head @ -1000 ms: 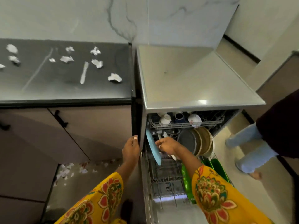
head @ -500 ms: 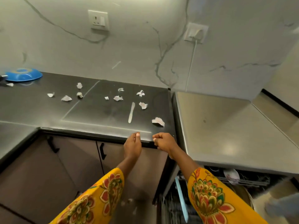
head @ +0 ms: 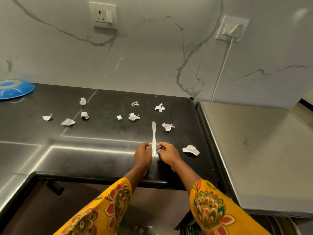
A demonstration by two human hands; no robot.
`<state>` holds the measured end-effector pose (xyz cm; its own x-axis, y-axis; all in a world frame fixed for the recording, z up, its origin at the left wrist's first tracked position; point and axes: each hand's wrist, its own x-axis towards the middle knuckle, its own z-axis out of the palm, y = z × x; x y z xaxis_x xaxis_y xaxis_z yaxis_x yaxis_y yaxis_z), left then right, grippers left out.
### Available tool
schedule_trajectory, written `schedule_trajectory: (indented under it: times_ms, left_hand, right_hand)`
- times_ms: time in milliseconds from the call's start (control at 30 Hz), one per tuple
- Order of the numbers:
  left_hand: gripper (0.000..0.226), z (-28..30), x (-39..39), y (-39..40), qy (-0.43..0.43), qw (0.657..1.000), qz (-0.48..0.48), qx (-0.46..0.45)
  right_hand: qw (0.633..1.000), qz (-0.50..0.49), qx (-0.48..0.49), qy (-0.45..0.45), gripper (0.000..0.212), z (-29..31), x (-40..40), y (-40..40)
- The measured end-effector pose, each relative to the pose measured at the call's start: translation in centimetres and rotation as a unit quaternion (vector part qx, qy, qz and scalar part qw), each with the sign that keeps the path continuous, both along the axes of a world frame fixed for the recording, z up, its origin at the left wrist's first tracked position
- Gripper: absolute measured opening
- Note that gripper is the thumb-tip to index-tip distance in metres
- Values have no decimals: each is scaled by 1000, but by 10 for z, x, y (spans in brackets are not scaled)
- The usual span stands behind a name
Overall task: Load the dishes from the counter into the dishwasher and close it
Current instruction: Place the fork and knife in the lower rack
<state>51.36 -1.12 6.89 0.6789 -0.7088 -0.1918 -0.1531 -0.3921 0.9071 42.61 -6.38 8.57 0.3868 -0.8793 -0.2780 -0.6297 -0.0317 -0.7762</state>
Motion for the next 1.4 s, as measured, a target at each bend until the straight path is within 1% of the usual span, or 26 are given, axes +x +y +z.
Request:
schedule_trajectory:
  times_ms: [67, 167, 267, 333, 433, 467, 600, 767, 833, 967, 1067, 1133, 1233, 1333, 1400]
  left_hand:
    - [30, 3, 6, -15, 26, 1000, -4, 4]
    - [35, 7, 14, -38, 37, 999, 1, 19]
    - [29, 14, 22, -56, 28, 998, -12, 50]
    - [18, 15, 26, -68, 10, 996, -35, 77]
    - [22, 17, 31, -84, 14, 994, -41, 105]
    - [23, 18, 31, -87, 15, 993, -39, 111]
    - [23, 17, 35, -92, 6, 990, -19, 139]
    - [22, 18, 35, -93, -17, 987, -24, 159]
    - [14, 16, 34, -94, -14, 987, -24, 159]
    - [9, 15, 26, -96, 11, 987, -22, 160]
    - [23, 15, 20, -98, 36, 985, -26, 169]
    - [25, 12, 16, -99, 55, 981, -38, 184]
    - [24, 6, 10, -100, 25, 975, -74, 208]
    - [30, 14, -1, -92, -29, 967, -99, 232]
    - [30, 16, -6, -89, -40, 965, -109, 235]
  right_hand:
    - [1000, -8, 8, -2, 44, -3, 12, -12]
    - [998, -42, 26, -26, 41, -9, 26, -31]
    - [994, -81, 48, -63, 38, -15, 36, -46]
    - [990, -103, 59, -81, 30, -20, 44, -54]
    - [982, -129, 84, -110, 20, -24, 53, -62]
    - [979, -136, 95, -121, 21, -24, 55, -64]
    - [964, -162, 140, -158, 44, -27, 55, -68]
    - [957, -176, 159, -169, 50, -35, 51, -65]
    - [955, -180, 165, -171, 56, -34, 47, -61]
    - [945, -189, 181, -197, 56, -26, 38, -51]
    - [945, -183, 190, -191, 64, -30, 33, -50]
    - [944, -188, 199, -184, 64, -26, 26, -46]
    - [939, -187, 208, -200, 61, -22, 16, -43]
    - [940, -191, 205, -195, 61, -21, 9, -40]
    - [942, -189, 202, -189, 59, -21, 5, -37]
